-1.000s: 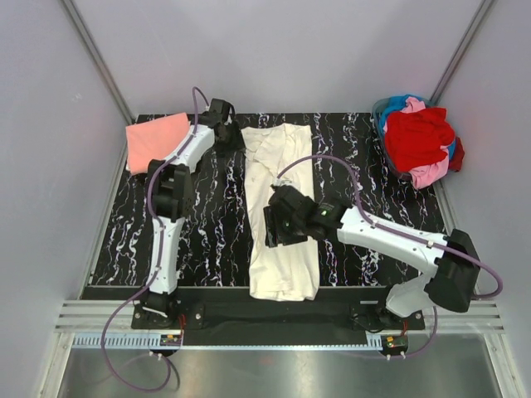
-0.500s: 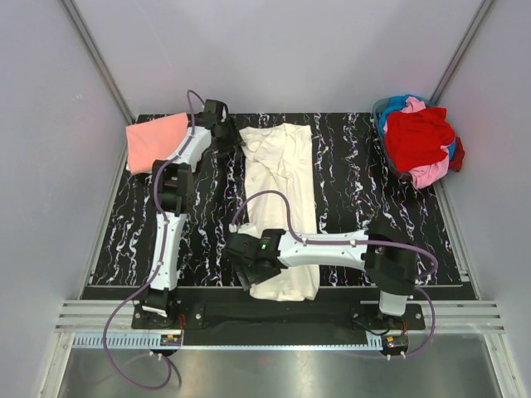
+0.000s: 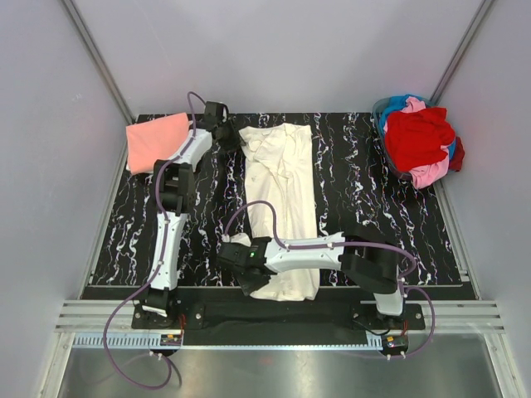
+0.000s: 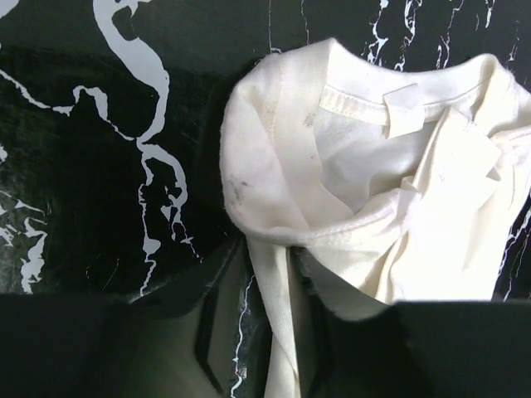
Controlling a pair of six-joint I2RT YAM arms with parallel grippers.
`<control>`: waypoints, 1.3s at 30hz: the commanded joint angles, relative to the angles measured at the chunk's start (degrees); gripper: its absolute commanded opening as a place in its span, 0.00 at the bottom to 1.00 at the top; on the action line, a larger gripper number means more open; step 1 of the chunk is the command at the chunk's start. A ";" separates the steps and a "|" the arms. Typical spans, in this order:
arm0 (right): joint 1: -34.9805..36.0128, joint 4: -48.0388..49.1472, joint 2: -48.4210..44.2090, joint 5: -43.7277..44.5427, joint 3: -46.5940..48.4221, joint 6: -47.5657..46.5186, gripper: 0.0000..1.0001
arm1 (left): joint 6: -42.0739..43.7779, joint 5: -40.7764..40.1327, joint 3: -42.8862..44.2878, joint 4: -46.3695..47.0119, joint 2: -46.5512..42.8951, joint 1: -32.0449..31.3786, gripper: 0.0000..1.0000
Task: Fold and stack the t-shirts
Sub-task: Fold the tshirt
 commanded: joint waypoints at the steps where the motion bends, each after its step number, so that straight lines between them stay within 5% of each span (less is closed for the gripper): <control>1: 0.46 0.64 0.69 1.29 1.30 0.39 0.29 | -0.25 1.47 -0.87 1.81 1.38 0.17 0.29; 5: 0.55 -0.42 -0.80 1.47 1.12 0.39 0.08 | -0.25 1.30 -0.70 2.87 1.37 0.26 0.00; 7: 1.42 -2.08 -1.68 1.47 1.30 0.57 0.00 | 0.10 1.04 -0.08 3.04 1.55 0.26 0.00; 15: 7.66 -8.59 -5.90 -2.05 2.88 2.15 0.00 | -1.74 1.74 9.40 2.07 5.77 1.67 0.00; 25: 12.06 -11.40 -3.10 -7.67 7.80 2.50 0.02 | -3.59 2.88 11.43 3.57 6.39 4.48 0.00; 27: 12.06 -12.37 -1.87 -6.89 8.94 1.98 0.05 | -3.51 4.11 10.56 3.66 5.95 4.83 0.07; 28: 12.06 -13.59 -1.25 -6.45 9.29 1.89 0.20 | -3.33 5.07 10.03 3.74 5.69 5.01 0.29; 31: 12.06 -15.36 -1.51 -4.17 10.79 1.89 0.64 | -1.75 7.62 7.13 4.27 3.49 5.10 0.56; 32: 11.97 -15.71 -1.95 -3.37 11.40 2.06 0.70 | -1.31 7.80 6.60 3.93 2.62 5.10 0.64; 34: 11.71 -16.94 -4.31 -1.26 12.45 1.45 0.77 | 0.53 8.15 5.37 2.52 -0.63 5.27 0.69; 35: 11.01 -17.64 -5.37 -0.47 13.68 1.19 0.79 | 1.06 7.81 4.41 2.08 -2.04 5.45 0.81; 39: 7.24 -19.31 -12.22 2.34 14.83 0.74 0.82 | 1.86 5.61 3.52 -1.26 -9.94 6.68 0.99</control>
